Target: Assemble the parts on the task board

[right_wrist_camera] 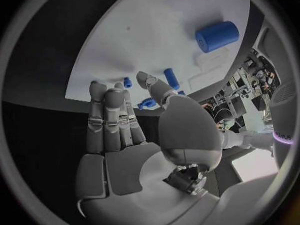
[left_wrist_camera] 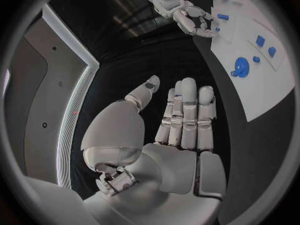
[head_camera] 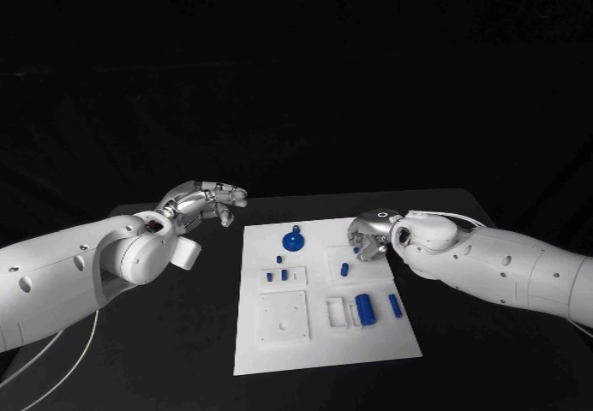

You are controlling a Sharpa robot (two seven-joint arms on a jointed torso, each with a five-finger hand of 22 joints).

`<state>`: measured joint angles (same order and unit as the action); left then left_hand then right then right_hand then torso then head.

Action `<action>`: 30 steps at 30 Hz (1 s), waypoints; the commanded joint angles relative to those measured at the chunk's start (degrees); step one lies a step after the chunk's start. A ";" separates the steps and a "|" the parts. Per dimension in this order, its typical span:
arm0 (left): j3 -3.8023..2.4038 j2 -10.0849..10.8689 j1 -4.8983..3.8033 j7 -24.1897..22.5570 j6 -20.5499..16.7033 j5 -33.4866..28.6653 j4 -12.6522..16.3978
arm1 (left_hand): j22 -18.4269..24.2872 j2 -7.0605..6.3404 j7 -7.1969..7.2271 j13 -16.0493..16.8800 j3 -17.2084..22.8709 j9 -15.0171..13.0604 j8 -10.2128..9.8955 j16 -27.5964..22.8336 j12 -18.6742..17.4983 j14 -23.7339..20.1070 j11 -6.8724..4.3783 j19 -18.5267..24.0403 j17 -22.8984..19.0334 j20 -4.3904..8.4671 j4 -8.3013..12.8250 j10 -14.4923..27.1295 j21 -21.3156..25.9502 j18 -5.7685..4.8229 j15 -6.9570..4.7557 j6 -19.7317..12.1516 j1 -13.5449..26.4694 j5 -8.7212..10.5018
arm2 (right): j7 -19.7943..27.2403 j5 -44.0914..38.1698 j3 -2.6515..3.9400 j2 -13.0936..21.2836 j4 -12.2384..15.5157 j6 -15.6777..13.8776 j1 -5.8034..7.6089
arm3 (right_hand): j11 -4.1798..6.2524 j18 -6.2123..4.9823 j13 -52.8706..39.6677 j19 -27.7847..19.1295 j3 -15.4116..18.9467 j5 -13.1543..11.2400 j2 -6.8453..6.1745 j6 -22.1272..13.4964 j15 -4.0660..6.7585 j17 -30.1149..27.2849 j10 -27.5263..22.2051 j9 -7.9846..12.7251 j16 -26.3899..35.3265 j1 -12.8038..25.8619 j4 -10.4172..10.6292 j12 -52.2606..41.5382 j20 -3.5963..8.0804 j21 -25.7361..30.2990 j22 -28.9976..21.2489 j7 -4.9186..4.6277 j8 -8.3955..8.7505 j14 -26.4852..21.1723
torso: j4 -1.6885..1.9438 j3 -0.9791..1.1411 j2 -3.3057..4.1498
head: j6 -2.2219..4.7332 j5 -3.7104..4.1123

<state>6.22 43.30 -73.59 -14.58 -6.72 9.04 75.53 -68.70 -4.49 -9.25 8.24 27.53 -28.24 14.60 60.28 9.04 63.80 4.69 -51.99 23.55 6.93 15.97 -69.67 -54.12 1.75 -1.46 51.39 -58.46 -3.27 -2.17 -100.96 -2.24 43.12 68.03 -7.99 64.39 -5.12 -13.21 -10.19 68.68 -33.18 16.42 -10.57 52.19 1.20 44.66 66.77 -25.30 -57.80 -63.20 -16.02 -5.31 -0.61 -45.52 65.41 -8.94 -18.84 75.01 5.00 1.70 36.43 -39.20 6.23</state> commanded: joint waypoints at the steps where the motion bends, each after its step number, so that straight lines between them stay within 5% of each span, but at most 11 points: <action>1: -0.03 0.07 -0.01 -0.88 0.69 0.26 0.21 | 0.08 0.25 0.00 0.08 -0.48 0.07 0.29 -0.27 0.03 -0.11 0.14 0.42 0.08 0.11 0.02 0.26 0.37 4.67 -0.06 -0.27 0.37 0.23 | -0.64 -1.74 0.04 -0.13 -0.22 -1.13 -0.04 | -0.13 -1.79 0.01 1.35 -0.47 -0.28 -0.61 0.37 0.11 0.07 0.45 0.06 -0.30 -0.08 0.01 0.31 0.96 -0.26 0.14 0.00 0.06 -0.15 | -0.11 0.01 0.09 | -0.08 -0.23; 15: -0.03 0.16 -0.02 -0.55 0.90 1.20 0.31 | 0.10 0.40 -0.02 0.09 -0.68 0.11 0.29 -0.35 0.02 -0.11 0.15 0.42 0.12 0.09 -0.03 0.31 0.45 4.64 -0.04 -0.33 0.49 0.23 | 0.52 -0.77 0.04 -1.27 -0.88 -0.49 -0.96 | 0.53 -1.79 -0.40 1.73 -6.52 -5.69 0.17 2.00 0.73 0.30 2.89 0.09 -1.74 -0.25 1.57 0.03 0.86 -1.23 1.09 0.60 -0.41 -0.18 | 0.00 0.03 0.22 | -0.42 -0.44; 19: -0.03 0.18 -0.02 -0.46 1.02 1.21 0.37 | 0.10 0.45 -0.02 0.10 -0.69 0.11 0.28 -0.36 0.02 -0.11 0.15 0.41 0.14 0.10 -0.02 0.31 0.46 4.65 -0.05 -0.35 0.46 0.21 | 0.49 -0.81 0.04 -1.45 -1.08 0.04 -1.13 | 0.73 -1.79 -0.90 1.52 -10.44 -11.11 0.71 2.58 0.94 0.29 3.49 0.15 -2.10 -0.63 2.85 0.01 0.91 -1.46 1.47 0.81 -0.50 -0.31 | 0.01 0.02 0.20 | -0.58 -0.48; 22: -0.03 0.22 -0.02 -0.38 1.02 1.27 0.38 | 0.11 0.46 -0.01 0.10 -0.69 0.12 0.28 -0.37 0.01 -0.10 0.15 0.41 0.14 0.10 0.00 0.31 0.47 4.65 -0.05 -0.36 0.44 0.21 | 0.38 -1.18 0.03 -1.48 -1.12 0.29 -1.33 | 0.89 -1.79 -1.22 1.58 -12.26 -12.52 1.07 3.02 1.07 0.30 4.03 0.12 -2.31 -0.76 3.54 -0.16 0.95 -1.69 1.70 0.97 -0.64 -0.28 | -0.01 0.01 0.23 | -0.69 -0.59; 30: -0.03 0.35 -0.03 -0.17 0.99 1.58 0.41 | 0.11 0.43 -0.03 0.10 -0.76 0.15 0.25 -0.40 -0.01 -0.08 0.16 0.40 0.17 0.11 0.05 0.36 0.50 4.65 -0.04 -0.45 0.39 0.21 | -0.42 -3.08 -0.02 -1.71 -1.08 -0.11 -1.63 | 1.76 -1.79 -2.68 1.52 -16.63 -13.51 1.68 5.14 1.91 0.29 6.45 -0.34 -2.68 -1.48 4.09 -1.22 1.15 -2.21 2.29 1.85 -1.67 -0.40 | -0.05 0.08 0.28 | -0.93 -0.53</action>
<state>6.21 43.64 -73.59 -14.42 -6.63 9.91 75.77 -68.66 -4.26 -9.15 8.28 27.12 -28.14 14.60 60.06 9.04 63.82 4.50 -51.95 23.65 6.80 16.08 -69.49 -53.89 1.75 -1.45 51.33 -58.23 -3.28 -2.74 -102.60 -1.84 41.66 66.74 -9.67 63.45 -3.38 -12.76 -12.74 69.42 -49.65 3.10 -9.42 57.38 2.06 44.88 72.64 -25.62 -60.14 -64.80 -11.98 -6.36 -0.49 -47.44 67.66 -7.36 -20.31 75.23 4.97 1.74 36.67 -40.09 5.59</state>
